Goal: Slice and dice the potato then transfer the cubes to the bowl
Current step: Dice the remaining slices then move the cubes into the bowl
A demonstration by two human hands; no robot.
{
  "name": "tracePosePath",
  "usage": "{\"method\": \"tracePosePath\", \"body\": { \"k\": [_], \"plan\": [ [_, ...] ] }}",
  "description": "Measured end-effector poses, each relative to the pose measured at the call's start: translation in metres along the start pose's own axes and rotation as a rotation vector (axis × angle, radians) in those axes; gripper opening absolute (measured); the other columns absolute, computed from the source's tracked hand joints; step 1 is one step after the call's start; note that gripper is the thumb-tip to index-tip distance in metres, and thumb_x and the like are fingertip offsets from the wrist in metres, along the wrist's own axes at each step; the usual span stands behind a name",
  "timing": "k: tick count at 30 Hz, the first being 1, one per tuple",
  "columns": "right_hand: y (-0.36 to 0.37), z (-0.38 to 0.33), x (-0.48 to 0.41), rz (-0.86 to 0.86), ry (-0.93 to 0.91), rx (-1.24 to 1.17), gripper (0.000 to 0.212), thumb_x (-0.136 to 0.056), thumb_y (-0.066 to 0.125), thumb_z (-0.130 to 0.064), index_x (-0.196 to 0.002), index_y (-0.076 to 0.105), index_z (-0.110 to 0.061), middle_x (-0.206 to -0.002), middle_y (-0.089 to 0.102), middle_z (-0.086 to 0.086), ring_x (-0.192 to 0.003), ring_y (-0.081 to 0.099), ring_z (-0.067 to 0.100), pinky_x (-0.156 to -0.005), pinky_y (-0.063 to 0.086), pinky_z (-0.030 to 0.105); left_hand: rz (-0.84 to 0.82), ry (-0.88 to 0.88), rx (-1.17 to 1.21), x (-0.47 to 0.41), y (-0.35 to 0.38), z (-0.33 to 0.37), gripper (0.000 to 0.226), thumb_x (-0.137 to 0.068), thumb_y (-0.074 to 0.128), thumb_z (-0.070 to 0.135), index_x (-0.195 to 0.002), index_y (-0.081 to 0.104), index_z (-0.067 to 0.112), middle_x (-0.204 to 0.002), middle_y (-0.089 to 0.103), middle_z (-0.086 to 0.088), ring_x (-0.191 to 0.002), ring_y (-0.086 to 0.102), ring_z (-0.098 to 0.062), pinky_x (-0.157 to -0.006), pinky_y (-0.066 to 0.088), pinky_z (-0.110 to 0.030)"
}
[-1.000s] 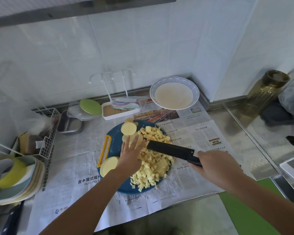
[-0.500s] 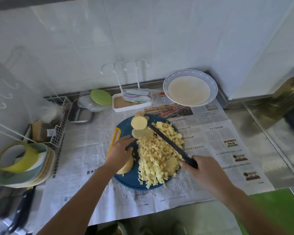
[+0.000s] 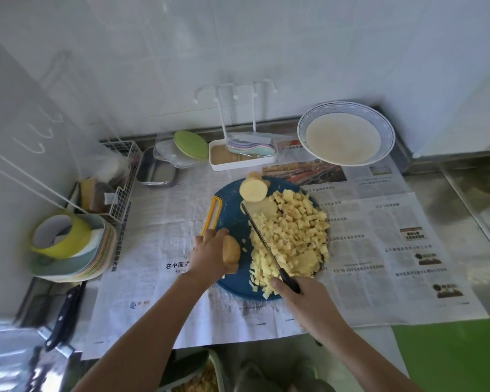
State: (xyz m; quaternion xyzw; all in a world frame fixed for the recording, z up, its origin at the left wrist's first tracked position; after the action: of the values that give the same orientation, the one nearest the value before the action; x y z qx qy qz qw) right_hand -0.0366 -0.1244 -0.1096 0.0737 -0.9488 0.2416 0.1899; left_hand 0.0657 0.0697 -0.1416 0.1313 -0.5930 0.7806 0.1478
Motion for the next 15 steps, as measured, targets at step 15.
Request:
{"method": "tracePosePath", "body": {
  "k": [15],
  "plan": [
    [0.071, 0.001, -0.004, -0.217, 0.25, -0.497, 0.061, -0.093, 0.039, -0.061, -0.055, 0.044, -0.014, -0.049, 0.036, 0.007, -0.036, 0.031, 0.016, -0.038, 0.028, 0.025, 0.163, 0.082, 0.444, 0.007, -0.035, -0.057, 0.092, -0.059, 0.09, 0.017, -0.137, 0.042, 0.022, -0.13, 0.044, -0.005, -0.113, 0.05, -0.026, -0.091, 0.052, -0.041]
  ]
}}
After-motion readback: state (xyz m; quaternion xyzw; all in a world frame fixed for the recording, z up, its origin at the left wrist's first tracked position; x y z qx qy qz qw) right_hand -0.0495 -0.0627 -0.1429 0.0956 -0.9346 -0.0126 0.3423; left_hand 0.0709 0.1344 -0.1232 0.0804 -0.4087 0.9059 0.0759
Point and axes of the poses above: each hand's wrist, its own x-axis away from the middle knuckle, its own y-axis out of the palm, z = x × y, the point moved 8 cm from there along -x, towards the middle knuckle
